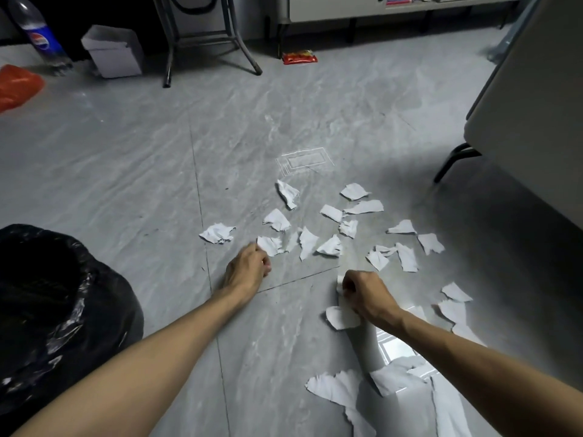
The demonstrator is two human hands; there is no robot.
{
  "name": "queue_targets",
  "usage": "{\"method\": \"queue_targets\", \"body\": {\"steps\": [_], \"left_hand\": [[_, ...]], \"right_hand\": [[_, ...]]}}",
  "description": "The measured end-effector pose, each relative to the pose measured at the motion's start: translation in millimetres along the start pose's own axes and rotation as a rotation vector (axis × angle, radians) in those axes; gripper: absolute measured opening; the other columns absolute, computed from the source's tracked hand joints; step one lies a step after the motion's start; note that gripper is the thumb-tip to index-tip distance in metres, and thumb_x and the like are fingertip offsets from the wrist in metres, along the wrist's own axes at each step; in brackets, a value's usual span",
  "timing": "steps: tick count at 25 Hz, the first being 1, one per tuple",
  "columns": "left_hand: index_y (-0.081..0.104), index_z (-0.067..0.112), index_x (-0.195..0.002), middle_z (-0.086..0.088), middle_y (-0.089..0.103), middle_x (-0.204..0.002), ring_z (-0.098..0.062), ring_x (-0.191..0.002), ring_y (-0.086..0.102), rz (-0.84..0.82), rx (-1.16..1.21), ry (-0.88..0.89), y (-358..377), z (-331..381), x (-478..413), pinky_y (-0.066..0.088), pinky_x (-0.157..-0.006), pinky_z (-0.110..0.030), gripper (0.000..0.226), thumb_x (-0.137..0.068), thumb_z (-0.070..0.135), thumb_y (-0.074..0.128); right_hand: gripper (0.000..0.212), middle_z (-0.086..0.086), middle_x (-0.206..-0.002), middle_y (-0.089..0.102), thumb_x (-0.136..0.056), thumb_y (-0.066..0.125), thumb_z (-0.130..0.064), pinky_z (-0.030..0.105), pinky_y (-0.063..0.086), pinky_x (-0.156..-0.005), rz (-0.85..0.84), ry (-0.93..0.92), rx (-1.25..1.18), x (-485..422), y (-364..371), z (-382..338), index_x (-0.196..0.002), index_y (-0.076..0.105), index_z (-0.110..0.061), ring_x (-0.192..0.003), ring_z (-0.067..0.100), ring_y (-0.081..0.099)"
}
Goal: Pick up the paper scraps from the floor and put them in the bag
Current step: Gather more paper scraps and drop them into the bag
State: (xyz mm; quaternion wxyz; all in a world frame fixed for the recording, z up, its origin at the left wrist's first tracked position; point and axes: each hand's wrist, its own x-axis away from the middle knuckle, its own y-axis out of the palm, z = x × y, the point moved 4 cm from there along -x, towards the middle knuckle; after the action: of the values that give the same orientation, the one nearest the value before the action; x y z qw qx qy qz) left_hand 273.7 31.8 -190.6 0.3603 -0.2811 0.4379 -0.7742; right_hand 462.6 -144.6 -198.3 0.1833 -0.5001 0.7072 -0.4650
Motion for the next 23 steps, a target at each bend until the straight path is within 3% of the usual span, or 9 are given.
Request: {"method": "queue_targets", "body": {"steps": [1,3,5,10,12,14,16,20,23], "left_hand": [[0.066,0.015,-0.072,0.004,0.057,-0.116,-0.014,-0.108,0.053,0.029,0.001,0.042,-2,4,-7,0.036,-0.072,-0.007,0.010,-0.080,0.010,0.069],[0.071,0.009,-0.079,-0.003,0.048,-0.140,-0.021,-0.130,0.041,-0.012,-0.039,0.095,2,8,-22,0.036,-0.093,-0.018,0.001,-0.078,0.010,0.071],[0.070,0.008,-0.085,-0.006,0.051,-0.135,-0.026,-0.130,0.041,-0.099,-0.090,0.102,10,7,-30,0.036,-0.098,-0.029,0.005,-0.081,0.010,0.068],[0.066,0.003,-0.079,-0.014,0.067,-0.098,-0.026,-0.091,0.061,-0.053,0.028,0.045,10,2,-18,0.045,-0.075,-0.032,0.009,-0.085,-0.001,0.061],[0.067,0.002,-0.079,-0.016,0.070,-0.093,-0.022,-0.079,0.062,-0.041,0.104,-0.024,-2,3,-9,0.047,-0.069,-0.029,0.011,-0.083,-0.004,0.059],[0.069,0.002,-0.079,-0.014,0.070,-0.085,-0.018,-0.072,0.060,0.019,0.207,-0.084,-27,9,0,0.045,-0.062,-0.023,0.010,-0.081,-0.005,0.061],[0.070,0.003,-0.080,-0.007,0.067,-0.079,-0.016,-0.072,0.058,0.111,0.283,-0.097,-70,13,12,0.039,-0.056,-0.016,0.006,-0.080,0.000,0.066],[0.074,0.012,-0.077,0.003,0.066,-0.070,-0.008,-0.066,0.059,0.329,0.298,-0.082,-178,1,51,0.037,-0.053,-0.003,0.003,-0.076,0.009,0.074],[0.073,0.017,-0.074,0.015,0.062,-0.062,0.003,-0.060,0.055,0.455,0.269,-0.091,-246,-20,93,0.037,-0.054,-0.001,0.007,-0.074,0.012,0.077]], "right_hand": [[0.025,-0.008,-0.060,0.054,-0.076,0.057,-0.001,0.008,0.037,-0.045,0.030,0.019,-0.073,-3,-2,-2,-0.063,0.051,-0.022,-0.056,0.019,0.054],[0.020,-0.006,-0.061,0.058,-0.074,0.063,-0.004,0.008,0.037,-0.048,0.073,0.068,-0.202,-11,-8,-10,-0.066,0.056,-0.021,-0.058,0.013,0.053],[0.016,-0.005,-0.061,0.059,-0.074,0.066,-0.006,0.017,0.039,-0.051,0.089,0.125,-0.344,-19,-14,-19,-0.069,0.060,-0.019,-0.056,0.011,0.052],[0.022,0.002,-0.061,0.056,-0.079,0.069,0.002,0.030,0.047,-0.057,0.066,0.241,-0.765,-33,-22,-38,-0.067,0.059,-0.015,-0.056,0.018,0.054],[0.024,0.003,-0.064,0.056,-0.080,0.068,0.005,0.027,0.051,-0.061,0.048,0.259,-0.867,-34,-25,-51,-0.067,0.059,-0.013,-0.058,0.017,0.055],[0.022,0.003,-0.063,0.057,-0.081,0.068,0.006,0.019,0.050,-0.054,0.028,0.251,-0.910,-35,-30,-69,-0.069,0.058,-0.010,-0.051,0.010,0.056],[0.016,0.004,-0.063,0.057,-0.082,0.067,0.005,0.016,0.049,-0.051,-0.006,0.205,-0.898,-36,-37,-97,-0.075,0.058,-0.007,-0.050,0.011,0.055],[0.012,0.006,-0.064,0.054,-0.083,0.065,0.006,0.020,0.053,-0.061,-0.116,0.031,-0.881,-39,-49,-190,-0.080,0.058,-0.003,-0.056,0.015,0.054],[0.020,0.005,-0.061,0.053,-0.084,0.064,0.008,0.014,0.052,-0.052,-0.165,-0.140,-0.890,-37,-56,-271,-0.073,0.056,-0.007,-0.047,0.009,0.054]]}}
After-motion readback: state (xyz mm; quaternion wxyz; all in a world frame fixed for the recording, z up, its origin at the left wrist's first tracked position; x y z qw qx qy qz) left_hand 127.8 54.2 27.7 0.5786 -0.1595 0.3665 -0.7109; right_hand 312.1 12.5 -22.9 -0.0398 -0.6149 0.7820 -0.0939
